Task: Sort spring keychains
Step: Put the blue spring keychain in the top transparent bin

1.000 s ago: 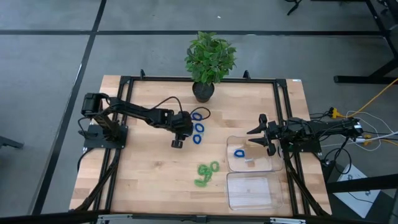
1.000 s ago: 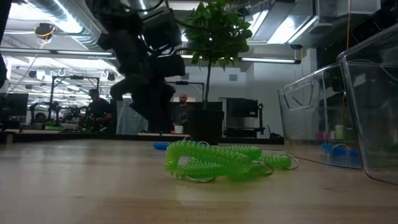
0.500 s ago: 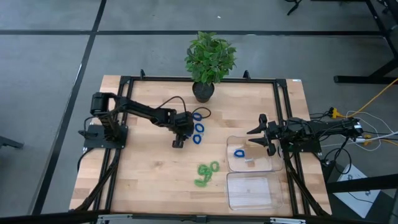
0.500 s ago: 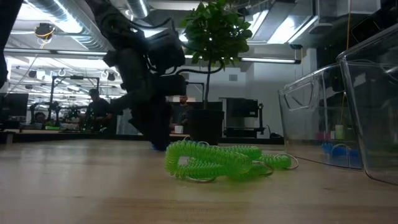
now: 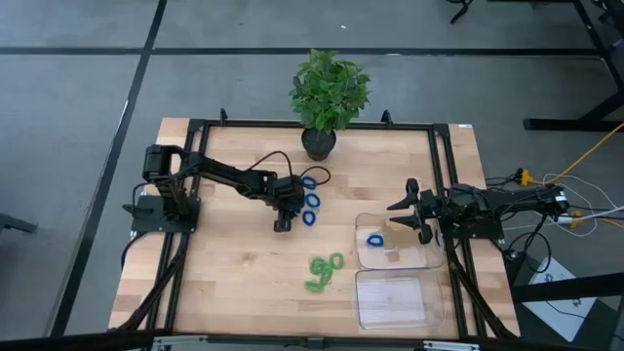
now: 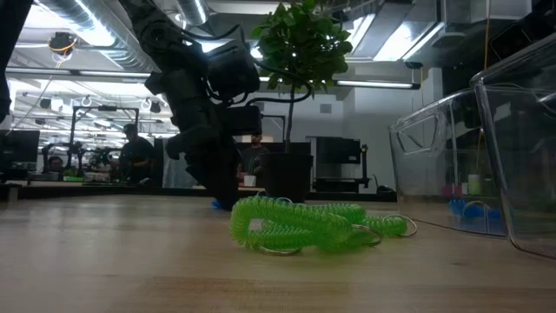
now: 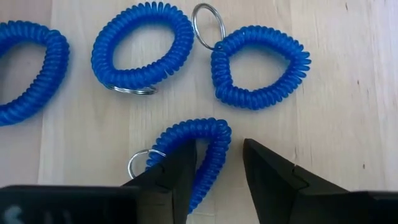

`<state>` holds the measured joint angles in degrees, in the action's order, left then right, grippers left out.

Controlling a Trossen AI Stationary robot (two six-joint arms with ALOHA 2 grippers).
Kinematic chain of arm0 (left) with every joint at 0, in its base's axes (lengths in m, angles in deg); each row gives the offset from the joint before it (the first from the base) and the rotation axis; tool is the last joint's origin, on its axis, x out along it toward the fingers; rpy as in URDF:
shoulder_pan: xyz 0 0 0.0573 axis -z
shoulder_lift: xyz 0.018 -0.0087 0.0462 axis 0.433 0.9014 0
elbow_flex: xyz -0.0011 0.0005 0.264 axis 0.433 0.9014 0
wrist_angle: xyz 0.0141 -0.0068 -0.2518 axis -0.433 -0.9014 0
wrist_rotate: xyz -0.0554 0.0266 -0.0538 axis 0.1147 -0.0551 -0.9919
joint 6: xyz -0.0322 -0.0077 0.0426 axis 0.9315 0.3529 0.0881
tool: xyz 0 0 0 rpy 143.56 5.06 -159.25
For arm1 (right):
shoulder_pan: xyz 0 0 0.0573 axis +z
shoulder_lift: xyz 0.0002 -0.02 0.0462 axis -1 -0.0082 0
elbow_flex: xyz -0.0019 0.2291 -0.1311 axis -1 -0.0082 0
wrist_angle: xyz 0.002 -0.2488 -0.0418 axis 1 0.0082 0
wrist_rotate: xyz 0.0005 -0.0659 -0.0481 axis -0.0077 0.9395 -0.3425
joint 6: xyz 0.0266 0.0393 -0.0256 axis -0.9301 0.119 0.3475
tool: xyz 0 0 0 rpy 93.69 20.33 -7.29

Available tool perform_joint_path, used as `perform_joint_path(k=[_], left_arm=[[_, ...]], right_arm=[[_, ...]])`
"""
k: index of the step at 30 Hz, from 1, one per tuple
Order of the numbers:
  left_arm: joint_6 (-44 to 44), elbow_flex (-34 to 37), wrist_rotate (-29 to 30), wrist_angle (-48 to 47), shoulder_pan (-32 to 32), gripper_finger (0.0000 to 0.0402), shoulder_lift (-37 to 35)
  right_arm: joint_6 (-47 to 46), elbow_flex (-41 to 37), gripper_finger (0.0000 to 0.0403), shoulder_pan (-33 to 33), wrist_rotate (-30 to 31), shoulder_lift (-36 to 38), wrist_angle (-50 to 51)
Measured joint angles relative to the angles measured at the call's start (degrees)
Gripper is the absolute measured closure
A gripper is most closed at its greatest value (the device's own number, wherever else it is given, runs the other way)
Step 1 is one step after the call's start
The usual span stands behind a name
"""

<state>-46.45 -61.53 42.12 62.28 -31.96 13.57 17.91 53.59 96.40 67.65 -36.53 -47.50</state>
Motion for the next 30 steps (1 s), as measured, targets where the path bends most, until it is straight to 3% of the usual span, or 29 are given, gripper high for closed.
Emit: perform_joint_path(k=[11, 30], left_arm=[[6.3, 0.0, 1.7, 0.2, 0.2, 0.0384, 0.1], [11.8, 0.3, 2.4, 2.3, 0.3, 0.0376, -5.0]], right_arm=[[0.0, 0.0, 0.0249, 0.0, 0.0, 0.0, 0.0], [0.0, 0.0, 0.0249, 0.0, 0.0, 0.0, 0.0]])
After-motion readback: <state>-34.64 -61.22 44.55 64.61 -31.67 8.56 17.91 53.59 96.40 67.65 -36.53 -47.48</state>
